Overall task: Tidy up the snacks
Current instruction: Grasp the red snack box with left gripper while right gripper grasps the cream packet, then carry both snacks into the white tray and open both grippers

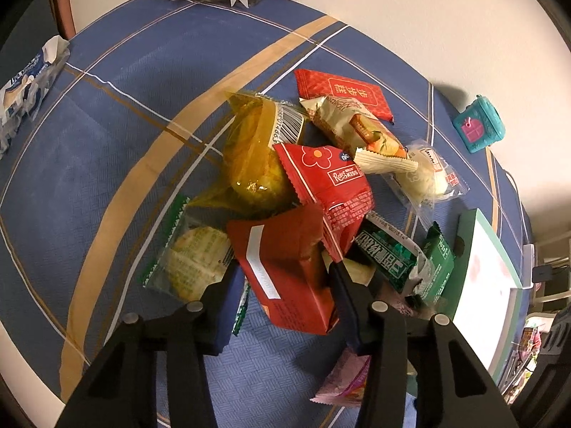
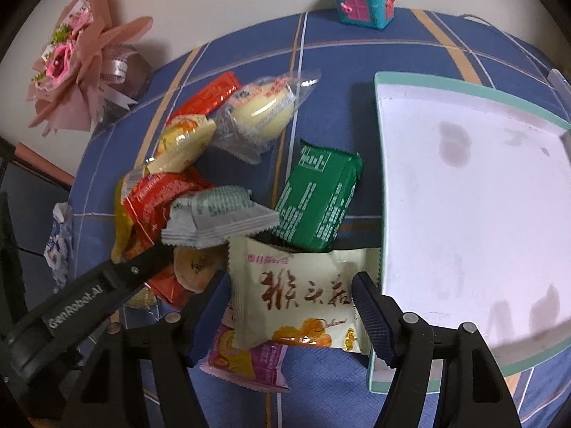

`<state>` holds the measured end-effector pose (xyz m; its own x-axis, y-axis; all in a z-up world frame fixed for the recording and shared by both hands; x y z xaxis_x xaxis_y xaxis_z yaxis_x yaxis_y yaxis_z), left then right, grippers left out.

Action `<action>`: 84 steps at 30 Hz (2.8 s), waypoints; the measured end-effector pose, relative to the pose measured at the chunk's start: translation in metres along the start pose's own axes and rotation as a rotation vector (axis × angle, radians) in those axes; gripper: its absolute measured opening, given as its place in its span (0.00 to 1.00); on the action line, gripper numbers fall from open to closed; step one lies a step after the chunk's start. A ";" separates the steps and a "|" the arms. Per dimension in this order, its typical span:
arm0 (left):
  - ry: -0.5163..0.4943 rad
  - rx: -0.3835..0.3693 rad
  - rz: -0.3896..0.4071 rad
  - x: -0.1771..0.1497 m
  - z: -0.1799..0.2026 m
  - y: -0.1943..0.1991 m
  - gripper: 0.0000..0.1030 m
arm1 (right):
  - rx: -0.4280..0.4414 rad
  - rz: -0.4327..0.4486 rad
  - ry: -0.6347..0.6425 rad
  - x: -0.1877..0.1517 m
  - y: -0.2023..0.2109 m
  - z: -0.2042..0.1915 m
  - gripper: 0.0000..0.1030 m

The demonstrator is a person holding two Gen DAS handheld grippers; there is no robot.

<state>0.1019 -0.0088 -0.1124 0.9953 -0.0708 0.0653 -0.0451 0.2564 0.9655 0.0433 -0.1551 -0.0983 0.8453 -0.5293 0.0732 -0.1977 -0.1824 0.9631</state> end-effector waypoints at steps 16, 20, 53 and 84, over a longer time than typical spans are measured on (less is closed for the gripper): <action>0.010 -0.009 0.016 0.000 -0.005 0.009 0.41 | -0.021 0.018 0.006 -0.006 0.014 0.012 0.36; 0.015 -0.014 0.025 -0.001 -0.009 0.015 0.40 | -0.006 0.023 -0.007 -0.006 0.019 0.016 0.31; 0.019 -0.058 0.170 -0.009 -0.009 0.078 0.39 | 0.044 0.147 -0.010 -0.007 0.078 0.025 0.16; -0.344 -0.057 0.214 -0.071 0.127 0.087 0.40 | -0.034 0.315 -0.219 -0.022 0.152 0.125 0.16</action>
<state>0.0162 -0.1037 -0.0007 0.8770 -0.3261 0.3529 -0.2334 0.3530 0.9061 -0.0676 -0.2743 0.0146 0.6190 -0.7202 0.3133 -0.4109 0.0429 0.9107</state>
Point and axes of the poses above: each gripper's, at about its wrist camera, not at the fingertips, and y roughly against the way its jaws point, z to its right, x to its top, the point moved 5 cm from there along -y, roughly the way its jaws point, and after that the axes turned 11 degrees about -z, right-handed, at the moved point
